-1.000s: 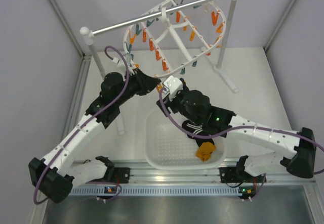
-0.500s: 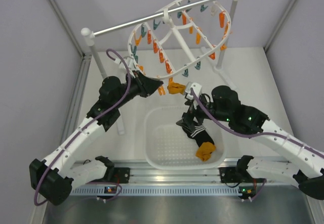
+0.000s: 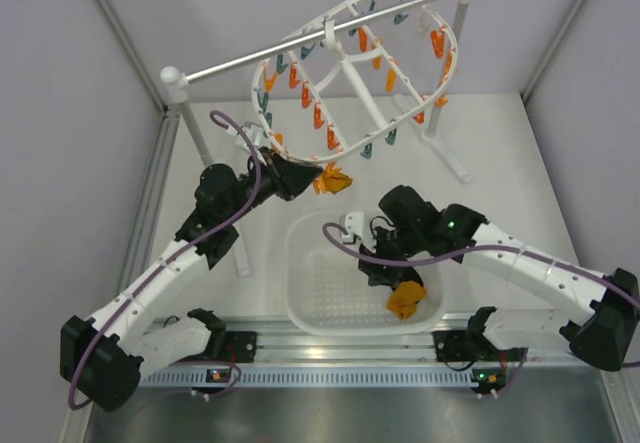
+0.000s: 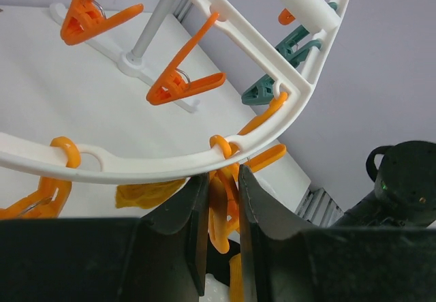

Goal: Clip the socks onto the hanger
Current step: Adjust the sock in the bin, then pick up the sock from the bin.

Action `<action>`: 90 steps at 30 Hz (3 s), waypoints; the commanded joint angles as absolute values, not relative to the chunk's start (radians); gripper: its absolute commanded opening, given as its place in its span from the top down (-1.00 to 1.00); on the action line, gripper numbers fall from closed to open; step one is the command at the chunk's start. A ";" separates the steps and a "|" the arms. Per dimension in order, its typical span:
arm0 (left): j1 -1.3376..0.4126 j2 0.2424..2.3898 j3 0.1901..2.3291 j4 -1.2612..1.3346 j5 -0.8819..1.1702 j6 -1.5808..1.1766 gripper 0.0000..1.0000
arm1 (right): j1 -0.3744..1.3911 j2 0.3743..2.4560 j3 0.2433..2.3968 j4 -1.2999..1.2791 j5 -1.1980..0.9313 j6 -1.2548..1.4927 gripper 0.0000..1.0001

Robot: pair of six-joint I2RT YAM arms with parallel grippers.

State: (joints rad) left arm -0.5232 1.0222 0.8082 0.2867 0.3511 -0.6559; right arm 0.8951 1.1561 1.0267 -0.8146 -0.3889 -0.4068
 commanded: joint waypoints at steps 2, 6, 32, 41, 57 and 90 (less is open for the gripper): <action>-0.535 1.006 0.787 0.318 0.472 -0.586 1.00 | 1.003 1.218 0.967 -0.844 -0.453 -0.529 -0.25; -0.535 1.006 0.808 0.282 0.477 -0.528 1.00 | 1.068 1.307 0.943 -0.836 -0.448 -0.581 -0.33; -0.534 1.019 0.811 0.238 0.448 -0.485 1.00 | 0.971 1.476 1.201 -0.976 -0.354 -0.777 1.00; -0.532 1.019 0.807 0.235 0.442 -0.488 1.00 | 0.936 1.537 1.218 -0.858 -0.423 -0.670 1.00; -0.534 1.034 0.813 0.236 0.443 -0.494 1.00 | 0.922 1.589 1.203 -0.621 -0.379 -0.572 0.08; -0.531 1.040 0.825 0.202 0.436 -0.509 1.00 | 0.953 1.259 0.873 -0.249 -0.298 -0.490 1.00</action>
State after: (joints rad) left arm -0.5232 1.0313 0.7994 0.2592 0.3687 -0.5217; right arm 0.9745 1.4281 0.8799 -0.3637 -0.2794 -0.5808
